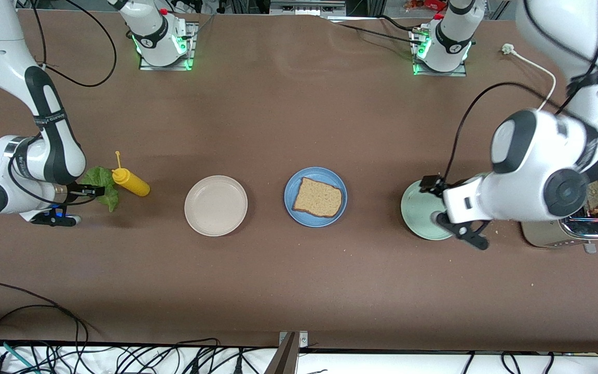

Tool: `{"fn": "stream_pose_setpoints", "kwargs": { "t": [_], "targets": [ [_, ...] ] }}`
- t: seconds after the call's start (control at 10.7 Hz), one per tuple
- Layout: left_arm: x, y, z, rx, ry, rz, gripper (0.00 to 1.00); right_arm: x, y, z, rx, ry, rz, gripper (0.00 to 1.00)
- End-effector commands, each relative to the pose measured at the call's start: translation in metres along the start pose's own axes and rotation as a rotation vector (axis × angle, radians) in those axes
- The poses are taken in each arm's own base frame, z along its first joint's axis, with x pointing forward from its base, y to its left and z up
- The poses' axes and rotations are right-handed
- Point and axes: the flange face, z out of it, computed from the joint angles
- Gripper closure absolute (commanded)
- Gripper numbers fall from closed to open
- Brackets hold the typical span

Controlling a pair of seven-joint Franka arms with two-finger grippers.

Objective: Make sandwich in blue plate with both arms
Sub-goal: 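Open the left gripper and withdraw while the right gripper grasps the lettuce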

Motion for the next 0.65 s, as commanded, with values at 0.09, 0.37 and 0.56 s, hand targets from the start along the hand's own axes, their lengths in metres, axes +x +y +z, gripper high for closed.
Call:
{"fn": "stream_pose_setpoints", "kwargs": {
  "t": [0.09,0.37,0.56],
  "targets": [
    [-0.067,0.019,-0.094,0.154,-0.002,-0.141,0.0,-0.001,0.002,0.007,0.009,-0.009,-0.016,0.75],
    [-0.122,0.006,-0.13,0.158,0.06,-0.2,0.0,0.001,0.0,0.018,0.013,-0.022,-0.018,1.0],
    [-0.169,-0.018,-0.14,0.177,0.192,-0.252,0.0,0.003,0.0,0.014,0.013,-0.014,-0.018,1.0]
  ]
}}
